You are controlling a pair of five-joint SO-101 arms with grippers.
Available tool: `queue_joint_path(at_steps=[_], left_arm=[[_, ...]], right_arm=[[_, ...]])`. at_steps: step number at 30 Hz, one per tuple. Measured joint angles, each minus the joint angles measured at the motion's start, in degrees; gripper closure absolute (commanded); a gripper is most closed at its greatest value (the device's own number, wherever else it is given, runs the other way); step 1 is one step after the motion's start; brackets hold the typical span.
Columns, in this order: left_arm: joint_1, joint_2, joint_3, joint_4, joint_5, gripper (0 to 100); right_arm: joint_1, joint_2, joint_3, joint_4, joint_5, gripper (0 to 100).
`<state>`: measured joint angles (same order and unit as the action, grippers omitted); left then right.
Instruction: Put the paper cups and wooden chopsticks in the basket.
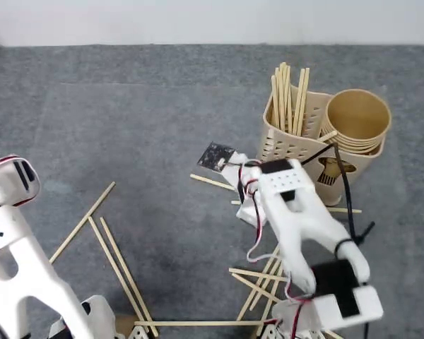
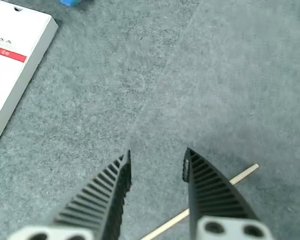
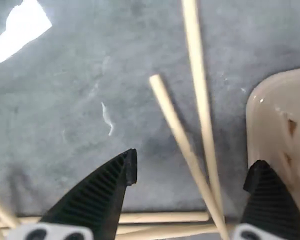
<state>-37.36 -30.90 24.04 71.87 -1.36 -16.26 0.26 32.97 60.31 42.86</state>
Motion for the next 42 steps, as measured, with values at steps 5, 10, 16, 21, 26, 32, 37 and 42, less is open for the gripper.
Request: queue_joint_path(at_steps=[5,10,16,21,26,32,37,42], left_arm=[[0.0,0.0,0.0,-0.2,0.0,83],[0.0,0.0,0.0,-0.4,0.0,83],[0.0,0.0,0.0,-0.4,0.0,83],[0.0,0.0,0.0,-0.4,0.0,83],[0.0,0.0,0.0,-0.4,0.0,83],[0.0,0.0,0.0,-0.4,0.0,83],[0.0,0.0,0.0,-0.4,0.0,83],[0.0,0.0,0.0,-0.4,0.0,83]], right_arm=[[-0.3,5.9,-1.8,-0.5,0.0,65.7],[-0.4,8.6,-3.8,-0.4,0.2,81.8],[-0.4,11.2,-7.7,-1.1,0.0,96.1],[-2.5,11.3,-7.8,-1.1,0.1,99.1],[-4.8,11.2,-7.8,-1.0,0.1,99.1],[-9.1,4.3,-6.6,-0.5,0.0,99.1],[-10.8,-4.0,-11.2,7.2,-2.3,99.1],[-11.6,-9.5,-24.3,17.5,-6.9,99.1]])
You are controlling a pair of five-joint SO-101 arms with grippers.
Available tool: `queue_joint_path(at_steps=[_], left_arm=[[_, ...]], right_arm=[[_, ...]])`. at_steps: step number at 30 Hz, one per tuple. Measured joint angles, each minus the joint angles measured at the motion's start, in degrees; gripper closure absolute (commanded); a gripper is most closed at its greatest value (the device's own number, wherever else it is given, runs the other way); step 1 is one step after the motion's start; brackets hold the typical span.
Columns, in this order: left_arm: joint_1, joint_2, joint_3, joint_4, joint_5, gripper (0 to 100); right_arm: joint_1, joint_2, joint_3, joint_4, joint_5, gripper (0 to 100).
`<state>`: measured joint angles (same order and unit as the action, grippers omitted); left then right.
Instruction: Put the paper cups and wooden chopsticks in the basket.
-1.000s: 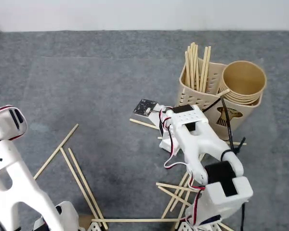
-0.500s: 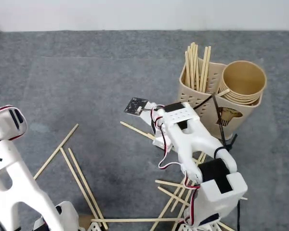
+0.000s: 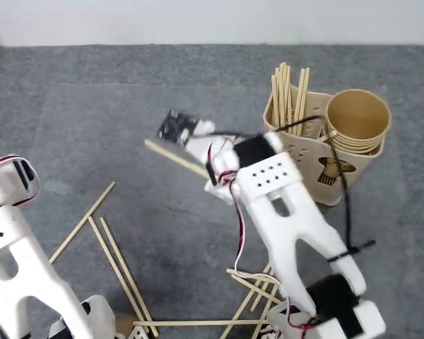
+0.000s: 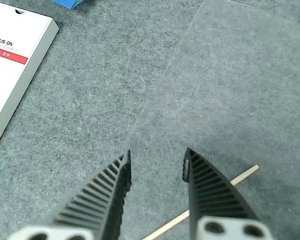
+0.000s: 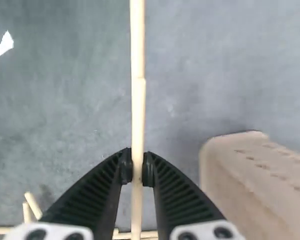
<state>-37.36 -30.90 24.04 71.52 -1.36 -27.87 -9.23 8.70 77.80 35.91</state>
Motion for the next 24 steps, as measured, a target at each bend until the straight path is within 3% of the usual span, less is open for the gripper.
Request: queue_joint_path(at_steps=[7,15,24], left_arm=[[0.0,0.0,0.0,0.0,0.0,83],[0.0,0.0,0.0,0.0,0.0,83],[0.0,0.0,0.0,0.0,0.0,83]], right_arm=[[-0.1,-2.1,-21.1,9.9,-7.7,99.1],[0.0,-2.1,-40.8,11.0,-18.0,99.1],[7.3,-2.5,-46.3,-2.2,-22.0,99.1]])
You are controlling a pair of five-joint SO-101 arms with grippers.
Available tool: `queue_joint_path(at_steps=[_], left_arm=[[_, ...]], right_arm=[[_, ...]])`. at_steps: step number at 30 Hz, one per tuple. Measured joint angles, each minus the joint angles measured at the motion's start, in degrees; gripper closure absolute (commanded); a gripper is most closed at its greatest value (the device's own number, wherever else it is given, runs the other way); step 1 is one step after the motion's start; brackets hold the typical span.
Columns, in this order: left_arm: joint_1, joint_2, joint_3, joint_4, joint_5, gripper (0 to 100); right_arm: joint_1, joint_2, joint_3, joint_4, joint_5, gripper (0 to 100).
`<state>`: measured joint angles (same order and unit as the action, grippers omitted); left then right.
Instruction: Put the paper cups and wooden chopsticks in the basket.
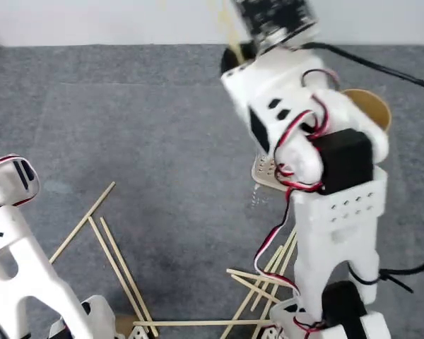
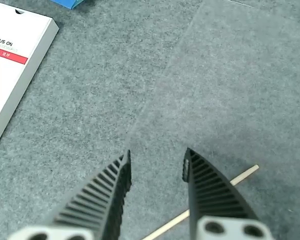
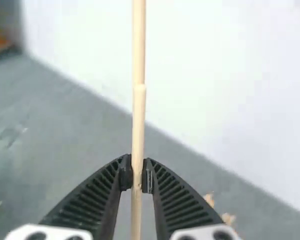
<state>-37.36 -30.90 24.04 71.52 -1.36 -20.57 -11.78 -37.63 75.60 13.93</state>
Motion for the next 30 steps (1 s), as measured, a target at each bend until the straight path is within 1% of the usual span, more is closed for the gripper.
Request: queue_joint_path(at_steps=[2,8,11,16,21,26,30], left_arm=[[0.0,0.0,0.0,0.0,0.0,83],[0.0,0.0,0.0,0.0,0.0,83],[0.0,0.0,0.0,0.0,0.0,83],[0.0,0.0,0.0,0.0,0.0,83],[0.0,0.0,0.0,0.0,0.0,83],[0.0,0.0,0.0,0.0,0.0,83],[0.0,0.0,0.4,0.0,0.0,83]], right_arm=[[2.0,-0.6,0.0,-3.2,-0.3,99.1],[7.7,-1.3,0.2,-11.2,-4.5,99.1],[9.6,-1.6,4.3,-15.9,-5.8,99.1],[13.8,-1.6,16.8,-27.6,-6.7,99.1],[15.2,-1.6,27.4,-34.5,-8.4,99.1],[15.7,-7.5,41.1,-42.5,-8.5,99.1],[15.6,-14.4,56.6,-52.4,-8.5,99.1]])
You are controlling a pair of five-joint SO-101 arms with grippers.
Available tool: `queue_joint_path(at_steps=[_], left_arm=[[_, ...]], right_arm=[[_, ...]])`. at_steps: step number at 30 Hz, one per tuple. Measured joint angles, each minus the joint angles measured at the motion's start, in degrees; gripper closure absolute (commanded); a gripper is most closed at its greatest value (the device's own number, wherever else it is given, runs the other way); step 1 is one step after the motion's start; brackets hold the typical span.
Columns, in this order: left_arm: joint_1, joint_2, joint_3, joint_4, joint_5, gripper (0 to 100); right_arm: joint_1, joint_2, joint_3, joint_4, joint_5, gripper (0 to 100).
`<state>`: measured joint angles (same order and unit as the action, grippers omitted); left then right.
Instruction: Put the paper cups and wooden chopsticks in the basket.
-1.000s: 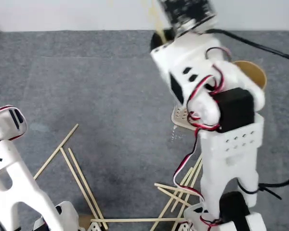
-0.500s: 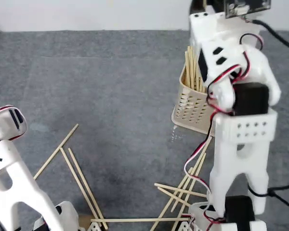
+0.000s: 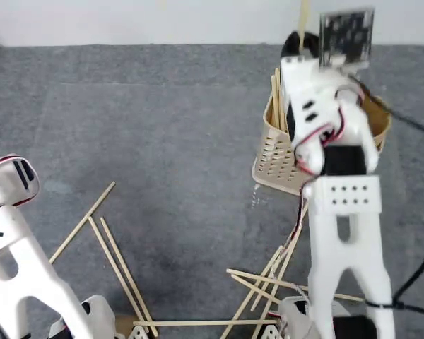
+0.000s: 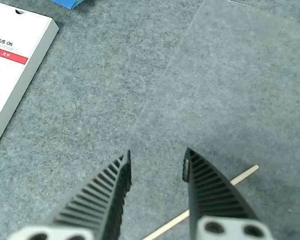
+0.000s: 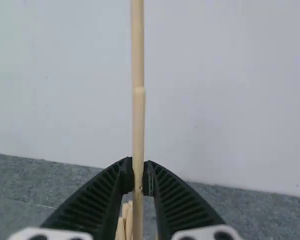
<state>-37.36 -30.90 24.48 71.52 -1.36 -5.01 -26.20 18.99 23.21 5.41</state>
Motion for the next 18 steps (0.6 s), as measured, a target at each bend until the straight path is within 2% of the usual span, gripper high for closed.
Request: queue_joint_path(at_steps=[4,7,11,18], left_arm=[[0.0,0.0,0.6,0.0,0.0,83],[0.0,0.0,0.6,0.0,0.0,83],[0.0,0.0,0.6,0.0,0.0,83],[0.0,0.0,0.6,0.0,0.0,83]], right_arm=[[0.1,-4.0,12.8,-6.0,0.2,99.1],[0.1,-4.2,17.2,-7.1,0.3,98.0],[0.0,-4.6,19.7,-7.1,0.4,87.2],[0.0,-7.6,16.7,3.0,0.4,86.3]])
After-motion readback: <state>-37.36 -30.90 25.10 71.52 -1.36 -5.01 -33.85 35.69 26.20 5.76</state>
